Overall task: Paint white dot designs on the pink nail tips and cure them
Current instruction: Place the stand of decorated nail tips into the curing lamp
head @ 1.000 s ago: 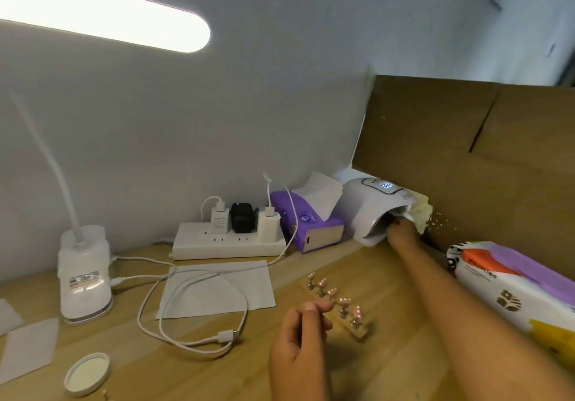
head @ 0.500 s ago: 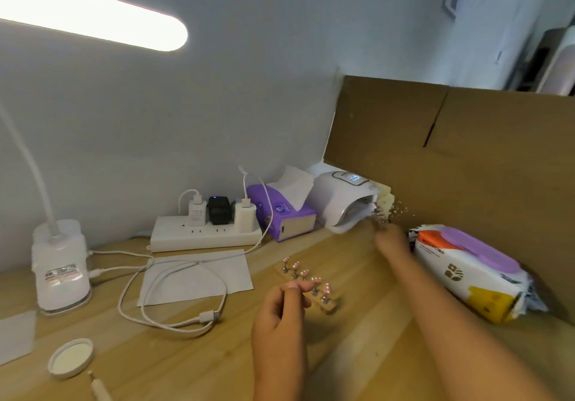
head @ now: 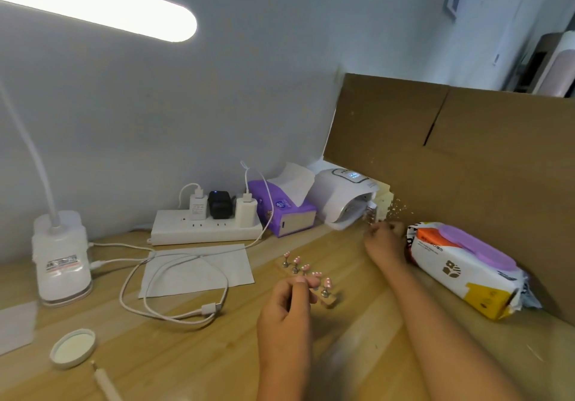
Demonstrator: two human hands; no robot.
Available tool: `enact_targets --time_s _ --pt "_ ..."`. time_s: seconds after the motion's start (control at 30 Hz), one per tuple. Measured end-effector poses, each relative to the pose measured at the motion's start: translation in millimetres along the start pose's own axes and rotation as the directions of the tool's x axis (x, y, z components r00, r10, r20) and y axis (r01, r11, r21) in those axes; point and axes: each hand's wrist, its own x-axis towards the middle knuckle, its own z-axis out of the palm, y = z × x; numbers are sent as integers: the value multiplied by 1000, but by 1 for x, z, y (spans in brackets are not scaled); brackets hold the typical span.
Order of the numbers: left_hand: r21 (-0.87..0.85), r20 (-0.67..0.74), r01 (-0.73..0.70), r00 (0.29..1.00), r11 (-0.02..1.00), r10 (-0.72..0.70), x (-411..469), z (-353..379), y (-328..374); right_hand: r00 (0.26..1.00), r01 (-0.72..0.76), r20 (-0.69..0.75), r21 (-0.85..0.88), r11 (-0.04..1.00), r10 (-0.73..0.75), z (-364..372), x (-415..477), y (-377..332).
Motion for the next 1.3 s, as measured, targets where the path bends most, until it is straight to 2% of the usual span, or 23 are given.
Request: enact_targets --time_s 0.23,0.33,0.6,0.8,0.93,1.17,1.23,1.3 --pt "27 29 -27 999 999 27 -1 0 1 992 129 31 -233 964 -125 3 -7 -5" --pt "30 28 -32 999 999 31 0 0 0 988 156 49 -283 946 -149 3 -7 -3" --pt "47 26 -38 999 998 36 -1 1 -1 998 18 58 -168 986 -8 3 -4 -6" --pt "54 28 -33 999 998 31 -1 0 -2 996 -6 84 -24 1000 8 0 -4 -5" --pt "65 37 -55 998 996 53 0 0 -1 989 -56 131 -81 995 66 2 8 -7" --pt "83 63 -66 996 994 61 1 1 -7 941 -305 128 -89 948 314 8 30 -19" --pt "86 66 -77 995 993 72 2 1 -7 939 -284 158 -145 948 305 8 29 -23" --pt "87 67 -78 995 993 72 1 1 -6 963 -211 132 -164 964 233 12 27 -21"
